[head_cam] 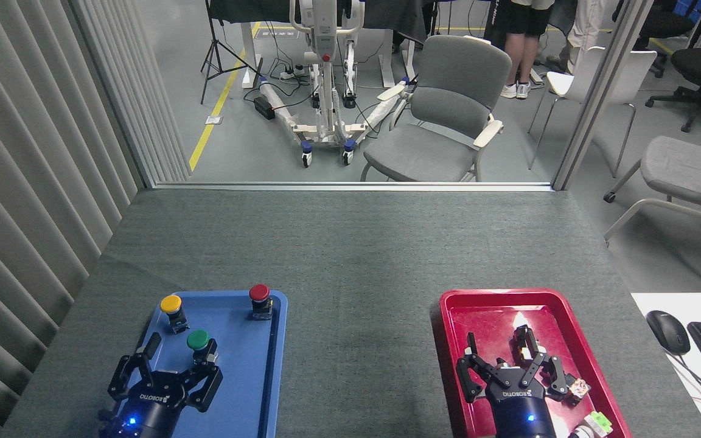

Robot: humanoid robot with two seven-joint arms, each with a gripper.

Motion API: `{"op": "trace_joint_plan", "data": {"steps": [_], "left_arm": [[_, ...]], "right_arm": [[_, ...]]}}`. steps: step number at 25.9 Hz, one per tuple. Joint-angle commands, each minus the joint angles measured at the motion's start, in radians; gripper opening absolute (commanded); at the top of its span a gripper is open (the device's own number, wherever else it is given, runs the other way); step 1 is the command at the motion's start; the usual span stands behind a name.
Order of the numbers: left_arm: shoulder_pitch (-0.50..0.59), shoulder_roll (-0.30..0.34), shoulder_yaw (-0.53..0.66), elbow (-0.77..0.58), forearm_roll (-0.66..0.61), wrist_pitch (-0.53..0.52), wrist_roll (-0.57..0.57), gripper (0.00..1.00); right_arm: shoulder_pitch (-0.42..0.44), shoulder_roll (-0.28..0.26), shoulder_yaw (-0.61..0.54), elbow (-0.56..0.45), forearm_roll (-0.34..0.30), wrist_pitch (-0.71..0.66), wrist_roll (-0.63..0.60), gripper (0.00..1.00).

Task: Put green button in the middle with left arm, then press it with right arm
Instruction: 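Lower the left gripper onto the green button in the blue tray and grasp it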

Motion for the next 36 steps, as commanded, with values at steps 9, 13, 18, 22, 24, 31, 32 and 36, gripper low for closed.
{"op": "trace_joint_plan", "data": {"steps": [9, 13, 18, 22, 24, 31, 32, 36], "left_arm": [[0.002, 0.013, 0.004, -0.025, 0.063, -0.013, -0.021, 1.00], [0.002, 0.017, 0.007, -0.039, 0.068, -0.001, -0.017, 1.00], [0.009, 0.024, 0.004, -0.076, 0.073, -0.018, -0.015, 1.00], [-0.003, 0.026, -0.001, -0.067, 0.073, -0.021, -0.024, 1.00], [-0.001, 0.027, 0.001, -0.059, 0.071, -0.027, -0.026, 1.00], [0.000, 0.026, 0.001, -0.030, 0.065, -0.024, -0.031, 1.00], [-0.003, 0.026, 0.001, -0.031, 0.065, -0.025, -0.031, 1.00], [-0.003, 0.026, 0.003, -0.022, 0.068, -0.024, -0.031, 0.99]], "right_arm": [[0.009, 0.000, 0.015, 0.006, -0.001, 0.010, -0.009, 1.00], [0.009, -0.002, 0.020, 0.003, -0.001, 0.007, -0.011, 1.00], [0.006, -0.005, 0.017, 0.001, -0.001, 0.002, -0.009, 1.00], [0.018, -0.030, 0.020, -0.016, -0.001, 0.001, -0.011, 1.00], [0.028, -0.031, 0.020, -0.022, -0.001, 0.001, -0.011, 1.00], [0.054, -0.033, 0.018, -0.060, 0.002, 0.001, -0.011, 1.00], [0.057, -0.033, 0.018, -0.073, 0.002, -0.001, -0.011, 1.00], [0.058, -0.033, 0.017, -0.080, 0.004, -0.001, -0.009, 1.00]]}}
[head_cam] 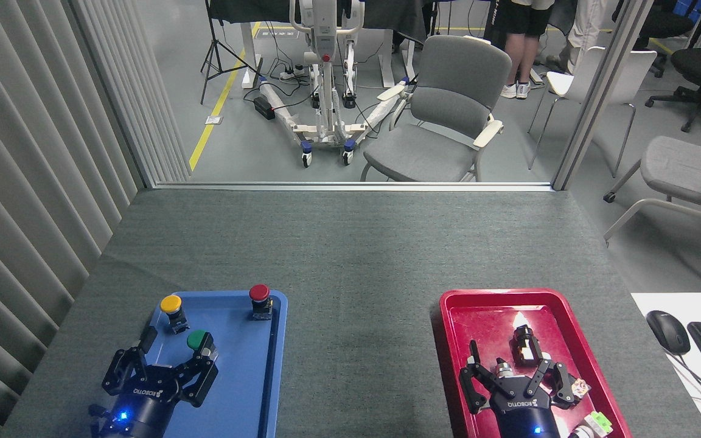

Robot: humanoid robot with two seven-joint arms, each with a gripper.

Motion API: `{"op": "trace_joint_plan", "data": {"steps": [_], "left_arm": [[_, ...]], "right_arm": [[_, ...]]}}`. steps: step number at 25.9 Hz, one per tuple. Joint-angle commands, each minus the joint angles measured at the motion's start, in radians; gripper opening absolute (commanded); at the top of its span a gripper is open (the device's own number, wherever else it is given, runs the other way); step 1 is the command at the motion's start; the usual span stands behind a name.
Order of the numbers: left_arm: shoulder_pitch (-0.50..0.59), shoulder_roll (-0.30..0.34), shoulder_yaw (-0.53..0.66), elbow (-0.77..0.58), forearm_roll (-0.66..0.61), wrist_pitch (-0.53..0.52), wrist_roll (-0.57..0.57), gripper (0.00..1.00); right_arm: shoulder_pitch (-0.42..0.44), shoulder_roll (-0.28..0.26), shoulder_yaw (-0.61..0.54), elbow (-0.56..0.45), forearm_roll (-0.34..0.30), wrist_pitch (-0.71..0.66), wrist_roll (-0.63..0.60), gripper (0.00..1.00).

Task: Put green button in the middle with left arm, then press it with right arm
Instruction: 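Lower the left gripper onto the green button in the blue tray and grasp it, then carry the green button with the left gripper toward the table middle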

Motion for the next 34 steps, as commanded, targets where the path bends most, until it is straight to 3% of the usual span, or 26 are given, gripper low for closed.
{"op": "trace_joint_plan", "data": {"steps": [1, 5, 10, 15, 23, 29, 30, 34], "left_arm": [[-0.001, 0.000, 0.001, 0.014, 0.001, -0.001, 0.000, 0.99], [-0.004, 0.000, 0.002, 0.071, 0.001, -0.002, 0.012, 0.98], [-0.073, 0.038, 0.001, 0.312, -0.009, -0.028, 0.046, 0.98], [-0.092, 0.041, -0.004, 0.352, -0.012, -0.062, 0.047, 0.98], [-0.208, 0.041, -0.084, 0.481, -0.048, -0.131, 0.046, 0.99], [-0.313, 0.040, -0.097, 0.626, -0.048, -0.144, 0.036, 0.97], [-0.316, 0.040, -0.097, 0.639, -0.046, -0.144, 0.038, 0.92], [-0.322, 0.040, -0.097, 0.659, -0.046, -0.144, 0.038, 0.44]], "right_arm": [[0.004, -0.002, -0.001, -0.009, 0.000, 0.002, 0.002, 1.00], [0.002, -0.006, 0.001, -0.009, 0.003, 0.008, 0.002, 1.00], [-0.002, -0.023, 0.001, -0.010, 0.001, 0.010, 0.002, 1.00], [-0.008, -0.022, 0.002, -0.013, 0.003, 0.008, 0.002, 1.00], [-0.017, -0.023, 0.001, -0.013, 0.007, 0.004, 0.004, 1.00], [-0.013, -0.008, -0.008, -0.012, 0.063, -0.002, 0.005, 1.00], [-0.013, -0.009, -0.007, -0.009, 0.061, -0.002, 0.005, 1.00], [-0.013, -0.012, -0.005, -0.009, 0.061, -0.002, 0.010, 1.00]]}}
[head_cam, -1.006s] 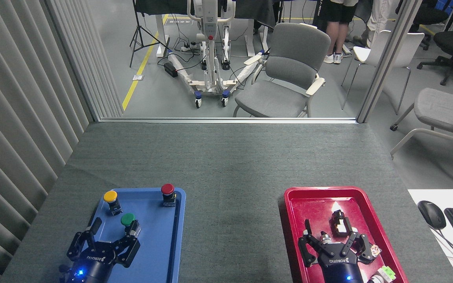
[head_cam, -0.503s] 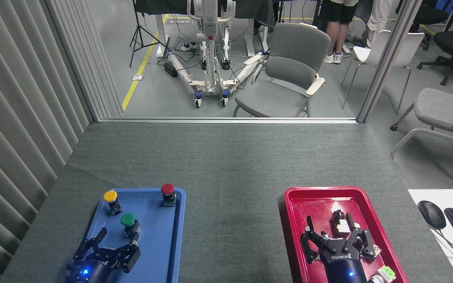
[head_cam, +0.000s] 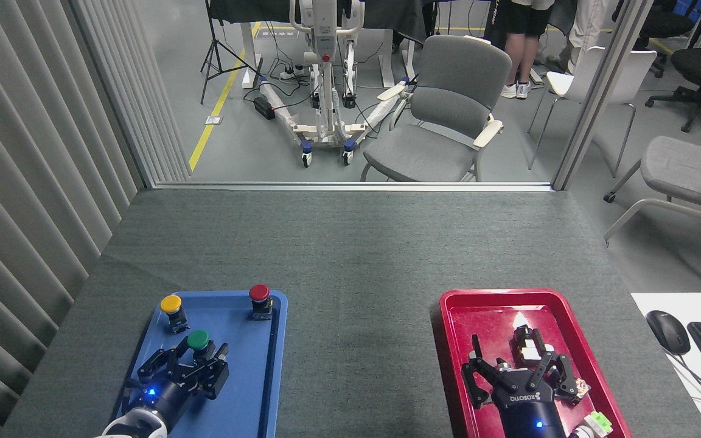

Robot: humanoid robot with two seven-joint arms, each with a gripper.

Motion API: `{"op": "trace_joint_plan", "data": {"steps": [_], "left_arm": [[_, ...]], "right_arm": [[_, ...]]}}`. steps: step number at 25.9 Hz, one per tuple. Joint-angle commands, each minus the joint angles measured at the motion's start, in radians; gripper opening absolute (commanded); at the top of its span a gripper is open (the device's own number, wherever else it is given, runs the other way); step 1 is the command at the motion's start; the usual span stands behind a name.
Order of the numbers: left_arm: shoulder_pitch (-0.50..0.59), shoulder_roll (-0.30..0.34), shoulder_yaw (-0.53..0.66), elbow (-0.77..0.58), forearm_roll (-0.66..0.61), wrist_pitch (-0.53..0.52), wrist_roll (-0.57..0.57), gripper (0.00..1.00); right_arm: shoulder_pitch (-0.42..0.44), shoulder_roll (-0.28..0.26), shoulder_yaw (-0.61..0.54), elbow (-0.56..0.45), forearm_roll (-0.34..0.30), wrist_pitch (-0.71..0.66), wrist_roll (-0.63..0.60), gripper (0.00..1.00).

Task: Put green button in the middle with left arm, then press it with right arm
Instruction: 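Carry the green button with the left gripper toward the table middle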

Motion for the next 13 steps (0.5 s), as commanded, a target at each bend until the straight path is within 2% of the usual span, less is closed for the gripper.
{"op": "trace_joint_plan", "data": {"steps": [1, 2, 4, 8, 13], "left_arm": [[-0.005, 0.001, -0.001, 0.022, 0.000, 0.001, -0.003, 0.30], [-0.002, 0.003, -0.003, 0.025, -0.002, -0.001, -0.003, 0.17], [-0.001, 0.014, -0.003, 0.037, -0.003, -0.016, 0.008, 0.00], [0.001, 0.033, -0.004, 0.011, 0.001, -0.076, 0.047, 0.00], [0.048, 0.012, -0.009, -0.265, 0.018, -0.183, 0.054, 0.00]], "right_arm": [[0.000, -0.003, 0.002, 0.002, 0.002, -0.002, 0.006, 1.00], [0.002, -0.004, 0.002, 0.002, 0.002, -0.002, 0.005, 1.00], [0.000, -0.003, 0.002, 0.002, 0.002, -0.002, 0.006, 1.00], [0.000, 0.003, 0.003, 0.004, 0.004, -0.002, 0.006, 1.00], [0.000, 0.005, 0.003, 0.005, 0.006, -0.015, 0.006, 0.99]]}}
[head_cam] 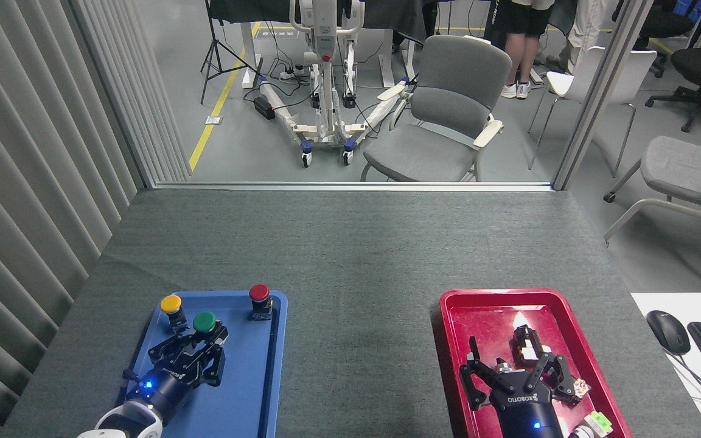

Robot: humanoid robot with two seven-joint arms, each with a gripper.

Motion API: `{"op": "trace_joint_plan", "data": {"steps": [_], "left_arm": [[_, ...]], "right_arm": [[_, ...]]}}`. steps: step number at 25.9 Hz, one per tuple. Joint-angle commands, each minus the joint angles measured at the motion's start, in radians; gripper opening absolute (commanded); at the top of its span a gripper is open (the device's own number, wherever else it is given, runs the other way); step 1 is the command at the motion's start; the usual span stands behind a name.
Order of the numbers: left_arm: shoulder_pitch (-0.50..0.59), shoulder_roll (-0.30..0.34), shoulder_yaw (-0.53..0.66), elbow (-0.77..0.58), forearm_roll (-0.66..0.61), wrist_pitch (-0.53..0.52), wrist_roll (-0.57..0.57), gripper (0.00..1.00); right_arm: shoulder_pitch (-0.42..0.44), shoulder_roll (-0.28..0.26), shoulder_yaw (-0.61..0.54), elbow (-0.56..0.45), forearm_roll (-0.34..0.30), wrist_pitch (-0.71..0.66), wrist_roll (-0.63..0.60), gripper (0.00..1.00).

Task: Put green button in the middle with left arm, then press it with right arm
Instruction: 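Carry the green button with the left gripper toward the table middle, then set the green button down between the trays, release, and withdraw the left gripper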

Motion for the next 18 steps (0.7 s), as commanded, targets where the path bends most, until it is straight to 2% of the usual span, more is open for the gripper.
{"op": "trace_joint_plan", "data": {"steps": [1, 3, 4, 7, 9, 13, 18], "left_arm": [[0.033, -0.044, -0.023, -0.184, 0.001, -0.057, -0.005, 0.00], [0.028, -0.143, -0.124, -0.212, -0.023, -0.051, -0.018, 0.00], [0.019, -0.170, -0.168, -0.195, -0.053, -0.046, -0.031, 0.00], [-0.030, -0.248, -0.274, -0.123, -0.181, -0.014, -0.061, 0.00], [-0.053, -0.299, -0.287, -0.011, -0.214, 0.006, -0.060, 0.00], [-0.131, -0.351, -0.322, 0.183, -0.221, 0.035, -0.031, 0.00], [-0.174, -0.365, -0.371, 0.230, -0.220, 0.086, -0.020, 0.00]], "right_arm": [[0.000, 0.001, -0.001, 0.001, 0.001, -0.013, 0.000, 0.99], [0.000, -0.001, -0.003, 0.002, 0.001, -0.014, -0.001, 0.99], [0.000, 0.001, -0.005, 0.004, -0.001, -0.014, -0.001, 0.99], [0.000, 0.001, -0.006, 0.005, -0.001, -0.014, -0.001, 0.99], [0.000, 0.001, -0.005, 0.005, -0.001, -0.014, -0.004, 1.00], [0.001, 0.003, -0.005, 0.007, -0.001, -0.017, -0.008, 1.00], [0.001, 0.004, -0.006, 0.008, -0.002, -0.024, -0.008, 1.00]]}}
